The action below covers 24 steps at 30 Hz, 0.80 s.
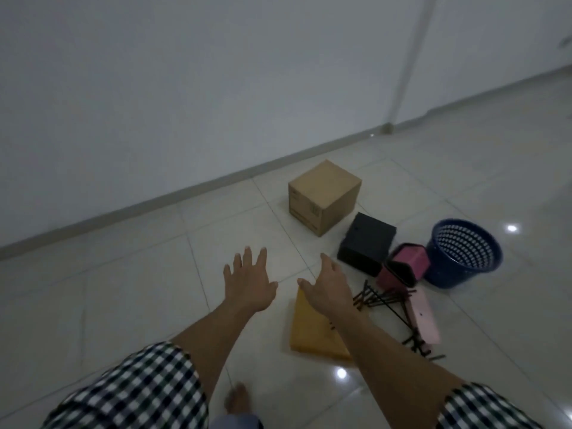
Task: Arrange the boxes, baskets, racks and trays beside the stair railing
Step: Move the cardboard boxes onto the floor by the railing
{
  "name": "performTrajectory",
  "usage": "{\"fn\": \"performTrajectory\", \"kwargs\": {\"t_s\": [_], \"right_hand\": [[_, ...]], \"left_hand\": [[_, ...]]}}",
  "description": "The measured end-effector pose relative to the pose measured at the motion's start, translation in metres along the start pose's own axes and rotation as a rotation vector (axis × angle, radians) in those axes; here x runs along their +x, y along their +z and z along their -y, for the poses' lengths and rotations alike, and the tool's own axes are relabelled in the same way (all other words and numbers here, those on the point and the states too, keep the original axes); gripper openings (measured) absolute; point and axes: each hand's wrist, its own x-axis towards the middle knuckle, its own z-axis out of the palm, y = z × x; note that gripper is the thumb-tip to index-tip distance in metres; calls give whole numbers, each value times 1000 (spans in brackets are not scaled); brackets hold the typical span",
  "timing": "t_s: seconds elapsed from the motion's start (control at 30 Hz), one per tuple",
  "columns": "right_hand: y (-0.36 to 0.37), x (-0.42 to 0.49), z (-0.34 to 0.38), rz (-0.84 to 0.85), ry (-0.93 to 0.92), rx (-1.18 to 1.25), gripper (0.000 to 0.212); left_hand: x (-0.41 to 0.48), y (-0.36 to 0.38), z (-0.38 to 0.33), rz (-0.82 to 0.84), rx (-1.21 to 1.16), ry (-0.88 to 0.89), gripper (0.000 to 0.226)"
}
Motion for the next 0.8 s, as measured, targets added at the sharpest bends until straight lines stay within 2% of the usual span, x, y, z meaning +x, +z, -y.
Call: {"fn": "performTrajectory", "kwargs": {"t_s": [0.17,0.47,0.6,0.8], "right_hand": [[23,92,45,6,-2,-41,84],[43,240,138,-73,172,26,85],[34,300,154,-118,223,69,84],[13,397,135,-184,340,139,79]], "left_hand": [[99,-16,38,10,-34,-2,82],[282,-73,81,77,1,141,82],[358,-93,69,90,40,183,82],[467,-95,16,160,110,285,82]]}}
